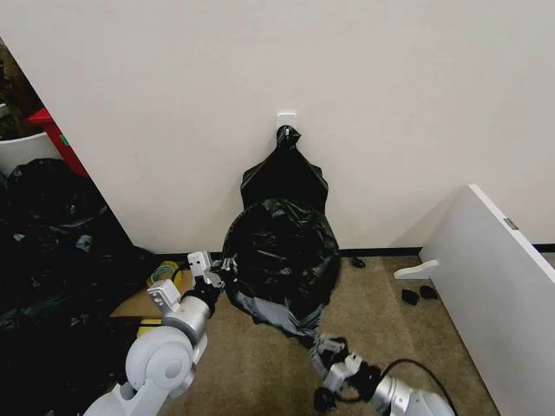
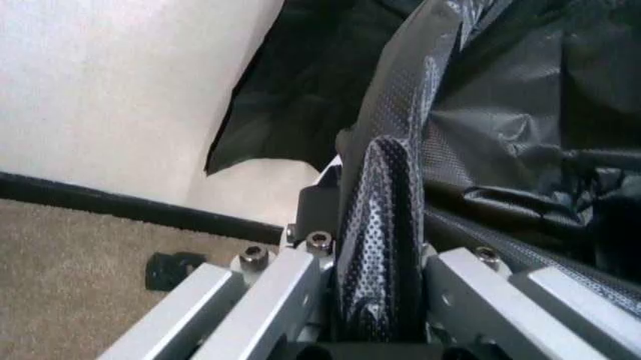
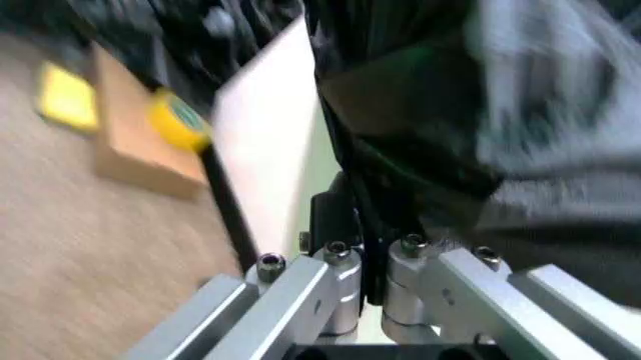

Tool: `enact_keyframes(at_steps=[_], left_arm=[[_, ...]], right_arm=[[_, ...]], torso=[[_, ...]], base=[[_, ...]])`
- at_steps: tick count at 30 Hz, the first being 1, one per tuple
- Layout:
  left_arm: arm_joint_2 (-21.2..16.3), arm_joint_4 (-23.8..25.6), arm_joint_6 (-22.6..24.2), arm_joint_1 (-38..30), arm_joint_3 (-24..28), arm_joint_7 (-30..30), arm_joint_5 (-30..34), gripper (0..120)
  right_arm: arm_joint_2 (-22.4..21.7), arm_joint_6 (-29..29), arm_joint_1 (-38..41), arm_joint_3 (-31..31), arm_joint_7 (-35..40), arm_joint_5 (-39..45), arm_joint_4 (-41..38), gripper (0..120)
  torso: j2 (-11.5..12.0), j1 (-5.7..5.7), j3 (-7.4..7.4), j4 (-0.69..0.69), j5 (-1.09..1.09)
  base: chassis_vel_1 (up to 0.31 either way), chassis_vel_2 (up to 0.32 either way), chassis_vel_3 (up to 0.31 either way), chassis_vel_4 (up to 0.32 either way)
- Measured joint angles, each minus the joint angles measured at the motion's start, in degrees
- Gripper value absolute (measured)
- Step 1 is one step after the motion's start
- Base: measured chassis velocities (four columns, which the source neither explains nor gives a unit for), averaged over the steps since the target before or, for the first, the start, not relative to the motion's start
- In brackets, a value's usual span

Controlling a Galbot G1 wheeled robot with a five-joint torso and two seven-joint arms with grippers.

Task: Place the garbage bag over the trash bin.

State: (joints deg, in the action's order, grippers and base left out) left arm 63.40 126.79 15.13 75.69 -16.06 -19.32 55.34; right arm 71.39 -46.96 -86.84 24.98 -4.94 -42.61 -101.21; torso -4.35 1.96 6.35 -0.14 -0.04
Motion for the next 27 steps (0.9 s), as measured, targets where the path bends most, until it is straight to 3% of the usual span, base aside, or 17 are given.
enact_keyframes(at_steps=[5, 10, 12, 14, 16, 17, 19, 22, 27], left_arm=[[-0.1, 0.56, 0.03, 0.0, -0.73, -0.15, 0.04, 0], [-0.06, -0.8, -0.83, -1.2, -1.57, -0.18, 0.08, 0], [-0.01, -1.42, -1.06, -1.55, -1.83, -0.16, 0.13, 0], [0.02, -2.65, -1.37, -2.19, -2.35, -0.13, 0.35, 0], [0.0, -3.45, -1.52, -2.55, -2.58, -0.1, 0.59, 0], [0.0, -3.45, -1.52, -2.55, -2.58, -0.1, 0.59, 0], [0.05, -3.53, -1.54, -2.52, -2.55, -0.05, 0.6, 0], [0.35, -3.24, -1.55, -2.29, -2.36, -0.02, 0.51, 0], [0.5, -2.35, -1.52, -1.83, -2.33, 0.0, 0.28, 0]], right_arm=[[-0.28, 0.04, 0.53, 0.55, 5.44, -3.82, 1.82, 2], [-1.85, -0.15, -1.89, -1.81, 2.94, 2.17, 0.69, 25], [-2.16, -0.15, -2.55, -1.95, 2.09, 3.17, 0.05, 28], [-2.67, -0.15, -3.69, -2.14, -2.66, 7.96, -1.61, 38], [-2.89, -0.16, -4.53, -2.29, -16.23, 21.71, -4.21, 48], [-2.89, -0.16, -4.53, -2.29, -16.23, 21.71, -4.21, 48], [-2.69, -0.17, -4.72, -2.51, -25.51, 30.87, -6.06, 57], [-2.38, -0.29, -4.78, -3.63, -25.82, 33.24, -6.68, 66], [-2.54, 0.76, -5.69, -7.46, -18.86, 34.07, -4.84, 81]], torso=[[0.0, 0.0, 0.0, 0.0, 0.01], [0.0, 0.0, 0.0, 0.0, 0.0], [0.0, 0.0, 0.0, -0.01, 0.0], [0.0, 0.0, 0.0, -0.02, -0.01], [0.0, 0.0, 0.0, -0.01, -0.01], [0.0, 0.0, 0.0, -0.01, -0.01], [0.0, 0.0, 0.0, -0.01, -0.01], [0.0, 0.0, 0.0, 0.0, -0.01], [0.0, 0.0, 0.0, 0.0, 0.0]], base=[[0.0, 0.0, 0.0, 0.0], [0.0, 0.0, 0.0, 0.0], [0.0, 0.0, 0.0, 0.0], [0.0, 0.0, 0.0, 0.0], [0.0, 0.0, 0.0, 0.0], [0.0, 0.0, 0.0, 0.0], [0.0, 0.0, 0.0, 0.0], [0.0, 0.0, 0.0, 0.0], [0.0, 0.0, 0.0, 0.0]])
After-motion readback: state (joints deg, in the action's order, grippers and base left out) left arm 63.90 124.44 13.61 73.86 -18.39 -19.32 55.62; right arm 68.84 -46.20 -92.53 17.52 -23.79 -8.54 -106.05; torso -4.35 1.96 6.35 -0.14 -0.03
